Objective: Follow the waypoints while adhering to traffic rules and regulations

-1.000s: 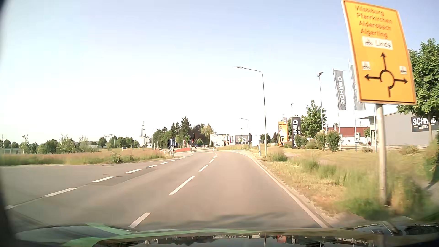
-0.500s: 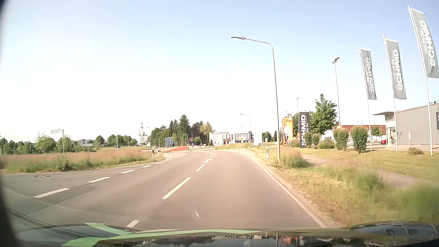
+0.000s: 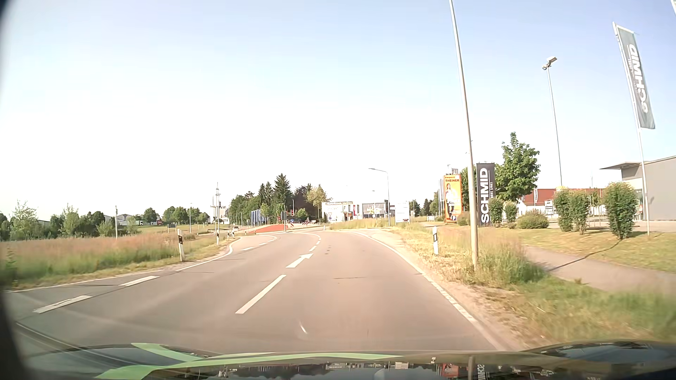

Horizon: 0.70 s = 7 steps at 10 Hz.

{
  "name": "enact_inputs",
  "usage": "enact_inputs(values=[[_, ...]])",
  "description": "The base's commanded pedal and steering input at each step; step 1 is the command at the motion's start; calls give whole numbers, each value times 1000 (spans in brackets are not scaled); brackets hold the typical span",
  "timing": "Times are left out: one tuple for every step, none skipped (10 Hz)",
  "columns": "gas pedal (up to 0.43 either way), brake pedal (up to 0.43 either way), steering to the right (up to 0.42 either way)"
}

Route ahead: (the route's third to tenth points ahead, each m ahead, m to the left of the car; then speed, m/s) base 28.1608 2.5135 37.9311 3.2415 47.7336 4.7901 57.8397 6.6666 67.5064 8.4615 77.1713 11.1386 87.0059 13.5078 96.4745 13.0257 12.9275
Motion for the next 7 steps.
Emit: enact_inputs(values=[[0, 0, -5], [0, 0, -7], [0, 0, -14], [0, 0, -15], [0, 0, -15], [0, 0, -15], [0, 0, -16]])
